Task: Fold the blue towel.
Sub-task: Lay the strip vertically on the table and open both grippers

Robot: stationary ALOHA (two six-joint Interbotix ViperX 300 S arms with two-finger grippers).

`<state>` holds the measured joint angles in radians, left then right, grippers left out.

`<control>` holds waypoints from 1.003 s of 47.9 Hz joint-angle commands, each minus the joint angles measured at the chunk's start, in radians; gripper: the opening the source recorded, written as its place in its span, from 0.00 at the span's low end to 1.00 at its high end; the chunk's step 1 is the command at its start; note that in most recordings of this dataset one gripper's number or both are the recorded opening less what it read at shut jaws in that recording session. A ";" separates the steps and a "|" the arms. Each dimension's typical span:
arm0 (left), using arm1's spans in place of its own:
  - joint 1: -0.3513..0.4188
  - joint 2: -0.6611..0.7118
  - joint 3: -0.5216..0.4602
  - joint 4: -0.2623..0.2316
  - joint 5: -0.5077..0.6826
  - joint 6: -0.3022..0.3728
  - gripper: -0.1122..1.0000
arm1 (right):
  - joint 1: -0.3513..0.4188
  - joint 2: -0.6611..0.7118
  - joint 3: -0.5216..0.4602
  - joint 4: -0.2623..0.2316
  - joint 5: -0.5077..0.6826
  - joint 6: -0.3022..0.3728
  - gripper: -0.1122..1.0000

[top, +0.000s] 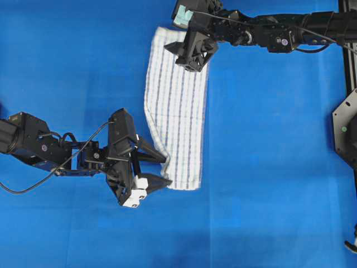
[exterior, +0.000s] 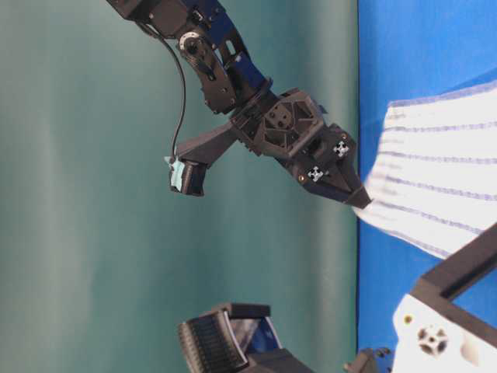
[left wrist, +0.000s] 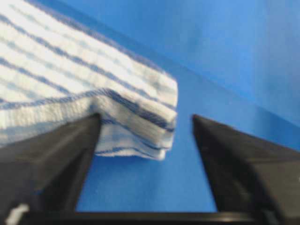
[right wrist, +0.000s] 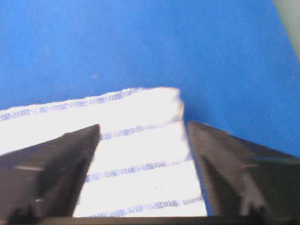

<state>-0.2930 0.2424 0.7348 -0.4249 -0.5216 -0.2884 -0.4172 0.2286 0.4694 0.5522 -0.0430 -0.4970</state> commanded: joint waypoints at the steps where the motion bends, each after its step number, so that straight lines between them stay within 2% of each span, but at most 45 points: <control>1: -0.005 -0.034 -0.008 -0.002 0.014 0.000 0.83 | 0.003 -0.018 -0.020 0.000 -0.015 0.000 0.87; 4: -0.006 -0.038 -0.003 -0.002 0.032 0.000 0.92 | 0.003 -0.018 -0.018 -0.002 -0.015 0.000 0.96; 6: -0.006 -0.046 0.005 0.000 0.054 0.000 0.94 | 0.005 -0.020 -0.017 -0.002 -0.015 0.000 0.97; 13: -0.009 -0.115 0.038 0.000 0.161 -0.014 0.92 | 0.003 -0.040 -0.005 -0.002 -0.011 0.000 0.92; 22: -0.029 -0.256 0.100 0.000 0.313 -0.037 0.92 | 0.006 -0.124 0.035 -0.002 -0.009 -0.003 0.93; 28: -0.031 -0.364 0.152 0.000 0.362 -0.026 0.92 | 0.014 -0.198 0.078 -0.002 -0.009 -0.003 0.92; 34: -0.012 -0.459 0.195 0.011 0.362 -0.005 0.92 | 0.028 -0.272 0.133 -0.002 -0.014 -0.002 0.92; 39: 0.025 -0.538 0.222 0.015 0.362 0.055 0.92 | 0.038 -0.325 0.176 -0.002 -0.014 0.005 0.92; 48: 0.114 -0.611 0.241 0.015 0.354 0.252 0.91 | 0.063 -0.408 0.258 0.002 -0.040 0.014 0.92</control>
<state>-0.2117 -0.3436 0.9833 -0.4126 -0.1549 -0.0828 -0.3605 -0.1350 0.7179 0.5538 -0.0629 -0.4863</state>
